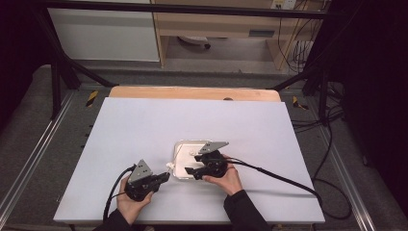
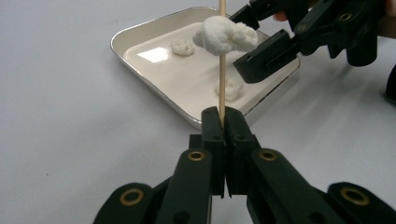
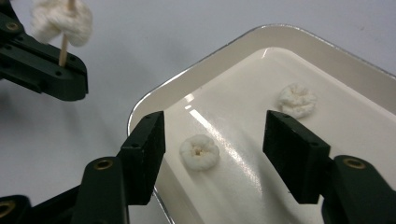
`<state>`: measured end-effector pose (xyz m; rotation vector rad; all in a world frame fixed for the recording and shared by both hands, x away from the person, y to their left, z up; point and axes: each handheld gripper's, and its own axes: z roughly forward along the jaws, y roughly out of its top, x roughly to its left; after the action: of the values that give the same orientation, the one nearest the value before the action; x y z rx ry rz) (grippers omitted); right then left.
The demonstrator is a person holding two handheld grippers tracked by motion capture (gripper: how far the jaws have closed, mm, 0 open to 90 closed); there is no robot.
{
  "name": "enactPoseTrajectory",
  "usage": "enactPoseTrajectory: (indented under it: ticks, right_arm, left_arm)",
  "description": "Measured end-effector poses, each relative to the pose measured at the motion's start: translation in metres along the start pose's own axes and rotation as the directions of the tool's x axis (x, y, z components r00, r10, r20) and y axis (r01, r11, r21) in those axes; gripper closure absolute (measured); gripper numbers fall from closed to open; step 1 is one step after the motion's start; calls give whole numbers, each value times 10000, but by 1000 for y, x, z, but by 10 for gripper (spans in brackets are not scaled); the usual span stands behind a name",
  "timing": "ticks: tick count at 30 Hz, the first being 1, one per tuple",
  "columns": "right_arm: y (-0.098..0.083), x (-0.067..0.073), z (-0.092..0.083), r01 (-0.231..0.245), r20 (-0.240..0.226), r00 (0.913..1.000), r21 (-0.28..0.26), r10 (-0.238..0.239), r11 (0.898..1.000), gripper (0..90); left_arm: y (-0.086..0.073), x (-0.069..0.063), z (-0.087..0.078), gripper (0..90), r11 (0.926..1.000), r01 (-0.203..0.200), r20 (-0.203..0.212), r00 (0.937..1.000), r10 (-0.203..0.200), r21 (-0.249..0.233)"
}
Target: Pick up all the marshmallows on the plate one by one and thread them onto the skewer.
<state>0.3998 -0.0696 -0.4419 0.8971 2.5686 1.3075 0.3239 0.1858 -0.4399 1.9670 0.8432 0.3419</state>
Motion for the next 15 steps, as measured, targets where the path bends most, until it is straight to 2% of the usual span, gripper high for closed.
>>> enactPoseTrajectory:
  ticks: [9, 15]
  right_arm:
    - [-5, 0, 9, 467, -182, 9988, 322, -461, 9984, 545]
    - [-8, 1, 11, 799, -326, 9963, 291, -789, 9964, 602]
  left_arm:
    - [0, 1, 0, 883, 10000, 14, 20, 10000, -14, 3]
    - [0, 0, 1, 884, 10000, -9, 28, 10000, 9, 42]
